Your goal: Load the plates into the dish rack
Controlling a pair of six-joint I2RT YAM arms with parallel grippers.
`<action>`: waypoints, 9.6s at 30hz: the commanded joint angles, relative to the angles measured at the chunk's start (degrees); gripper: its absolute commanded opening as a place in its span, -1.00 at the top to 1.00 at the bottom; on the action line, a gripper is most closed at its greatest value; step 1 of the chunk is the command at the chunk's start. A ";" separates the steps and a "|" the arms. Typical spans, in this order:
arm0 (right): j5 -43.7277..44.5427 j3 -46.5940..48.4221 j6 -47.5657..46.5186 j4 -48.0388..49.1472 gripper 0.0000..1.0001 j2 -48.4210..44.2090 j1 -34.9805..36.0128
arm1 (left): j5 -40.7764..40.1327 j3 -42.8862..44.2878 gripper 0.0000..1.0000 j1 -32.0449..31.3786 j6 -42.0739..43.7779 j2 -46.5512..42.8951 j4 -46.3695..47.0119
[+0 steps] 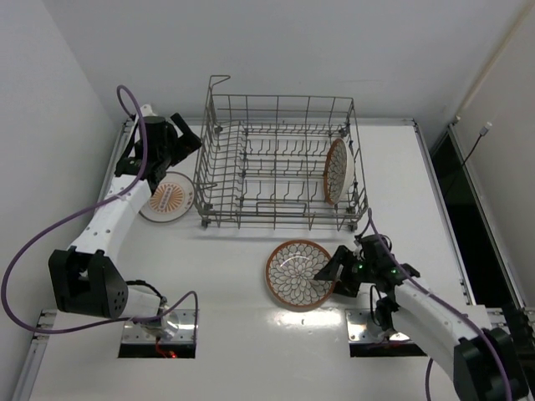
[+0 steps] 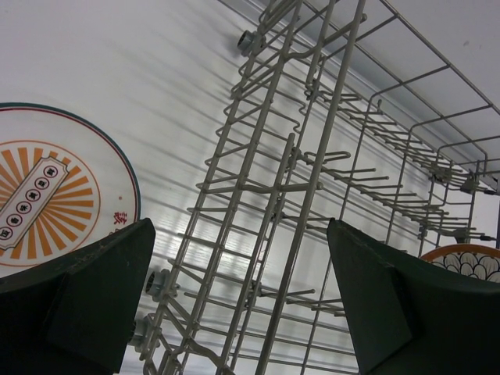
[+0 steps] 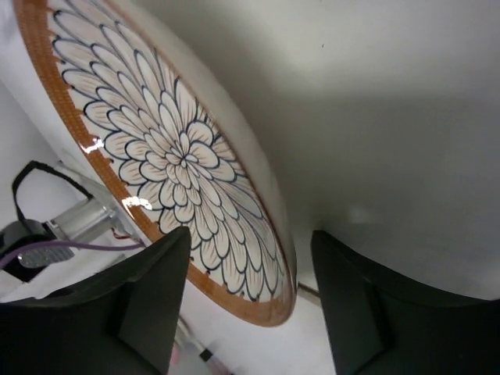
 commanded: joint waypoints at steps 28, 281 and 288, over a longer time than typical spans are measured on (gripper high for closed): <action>37.14 67.39 -10.41 -59.76 1.00 7.26 3.21 | -0.37 -2.91 -0.81 0.00 -0.90 -4.27 4.64; 0.15 94.48 -13.75 -3.68 1.00 54.04 -0.22 | 33.03 -25.23 -0.34 0.09 -27.88 -12.53 39.45; 21.87 107.82 -20.86 -28.27 1.00 51.92 -2.06 | 31.88 -24.62 -0.50 0.09 -26.74 -12.53 37.52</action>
